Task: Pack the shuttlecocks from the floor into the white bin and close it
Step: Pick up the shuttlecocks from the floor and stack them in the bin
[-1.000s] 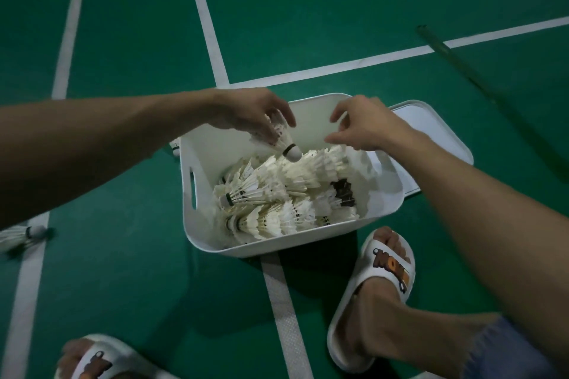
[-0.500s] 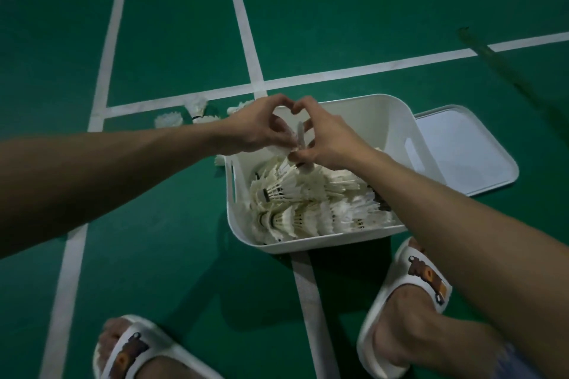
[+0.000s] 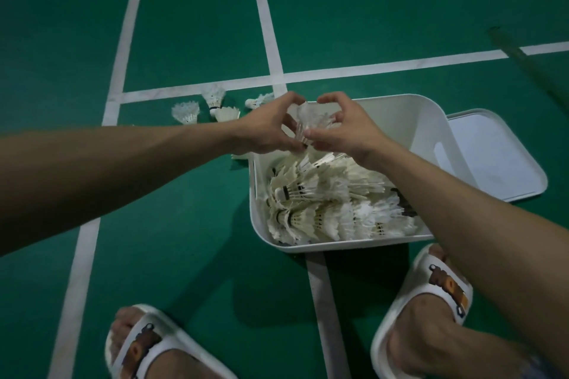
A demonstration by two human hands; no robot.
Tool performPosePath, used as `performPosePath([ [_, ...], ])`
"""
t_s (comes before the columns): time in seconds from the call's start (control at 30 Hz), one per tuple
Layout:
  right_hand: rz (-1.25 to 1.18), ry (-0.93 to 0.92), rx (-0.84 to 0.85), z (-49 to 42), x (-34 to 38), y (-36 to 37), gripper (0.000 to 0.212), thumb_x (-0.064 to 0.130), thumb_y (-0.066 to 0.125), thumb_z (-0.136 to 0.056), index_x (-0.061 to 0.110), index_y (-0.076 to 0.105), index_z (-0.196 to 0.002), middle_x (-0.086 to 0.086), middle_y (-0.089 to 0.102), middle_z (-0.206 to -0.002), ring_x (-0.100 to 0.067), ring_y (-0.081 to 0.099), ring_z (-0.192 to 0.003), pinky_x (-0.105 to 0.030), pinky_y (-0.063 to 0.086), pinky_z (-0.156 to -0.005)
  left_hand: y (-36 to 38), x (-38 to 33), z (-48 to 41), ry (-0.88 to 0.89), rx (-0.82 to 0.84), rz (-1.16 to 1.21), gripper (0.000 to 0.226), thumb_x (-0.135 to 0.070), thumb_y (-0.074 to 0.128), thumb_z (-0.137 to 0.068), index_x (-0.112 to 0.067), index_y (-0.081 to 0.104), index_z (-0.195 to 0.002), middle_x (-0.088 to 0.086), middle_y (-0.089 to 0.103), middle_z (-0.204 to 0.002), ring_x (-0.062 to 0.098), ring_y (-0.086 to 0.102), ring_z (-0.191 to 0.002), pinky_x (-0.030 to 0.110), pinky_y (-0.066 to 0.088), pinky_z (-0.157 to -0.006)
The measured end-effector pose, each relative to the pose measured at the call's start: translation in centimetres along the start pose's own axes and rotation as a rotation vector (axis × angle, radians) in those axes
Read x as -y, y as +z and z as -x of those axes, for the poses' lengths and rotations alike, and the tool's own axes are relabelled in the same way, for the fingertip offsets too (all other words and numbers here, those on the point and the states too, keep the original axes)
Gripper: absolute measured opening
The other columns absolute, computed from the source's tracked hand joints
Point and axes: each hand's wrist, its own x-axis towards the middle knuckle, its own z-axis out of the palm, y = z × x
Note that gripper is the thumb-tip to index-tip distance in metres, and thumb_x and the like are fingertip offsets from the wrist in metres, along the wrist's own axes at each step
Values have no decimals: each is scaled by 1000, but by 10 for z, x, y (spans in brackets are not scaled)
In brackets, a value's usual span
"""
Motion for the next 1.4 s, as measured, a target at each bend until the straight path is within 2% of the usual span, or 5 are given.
performPosePath([
  [0.2, 397, -168, 115, -2, 3, -12, 86, 24, 83, -71, 42, 38, -142, 1, 46, -138, -13, 57, -110, -34, 56, -83, -9, 3, 3, 159, 18, -425, 88, -9, 77, -77, -25, 24, -144, 4, 62, -115, 16, 65, -87, 26, 49, -77],
  [0.37, 480, -169, 157, -5, 2, -9, 79, 24, 86, -68, 38, 46, -134, 1, 55, -124, -10, 63, -97, -36, 57, -85, -12, 9, 0, 151, 40, -494, 74, -10, 77, -77, -18, 36, -138, 6, 65, -120, 13, 62, -87, 25, 46, -78],
  [0.6, 785, -183, 145, -12, -8, 13, 64, 30, 84, -71, 25, 54, -127, -3, 56, -125, -17, 58, -104, -33, 49, -91, -22, 23, 9, 373, -150, -818, 62, -47, 67, -83, -17, 47, -133, 4, 45, -140, 23, 29, -134, 38, 27, -111],
  [0.8, 937, -152, 96, -17, -20, 45, 69, 36, 82, -72, 26, 49, -132, -3, 51, -127, -24, 51, -115, -36, 43, -94, -29, 47, 17, 333, -147, -706, 88, -58, 63, -80, -15, 27, -147, 6, 18, -154, 24, 16, -140, 40, 20, -115],
  [1.4, 966, -122, 121, -30, -26, 74, 77, 37, 86, -67, 23, 48, -133, -6, 55, -128, -26, 54, -114, -38, 47, -96, -34, 84, 26, 270, -57, -479, 112, -78, 46, -66, -20, 8, -153, -3, 7, -158, 17, 11, -143, 35, 15, -115],
])
